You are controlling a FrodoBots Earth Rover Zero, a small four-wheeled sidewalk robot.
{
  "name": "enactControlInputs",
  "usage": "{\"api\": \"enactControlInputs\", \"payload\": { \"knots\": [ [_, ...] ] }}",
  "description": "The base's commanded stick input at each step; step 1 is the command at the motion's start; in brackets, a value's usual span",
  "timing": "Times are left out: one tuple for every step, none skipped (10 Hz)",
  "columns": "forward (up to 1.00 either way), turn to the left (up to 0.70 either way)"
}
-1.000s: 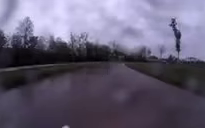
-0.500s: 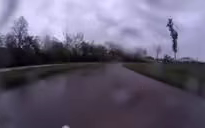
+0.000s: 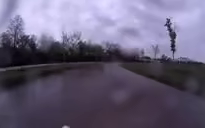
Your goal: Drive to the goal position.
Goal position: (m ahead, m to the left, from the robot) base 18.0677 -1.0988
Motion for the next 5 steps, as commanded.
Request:
{"api": "enactControlInputs", "payload": {
  "knots": [
    [0.70, 0.00],
    [0.70, 0.00],
    [0.70, 0.00],
    [0.70, 0.00],
    [0.70, 0.00]
  ]
}}
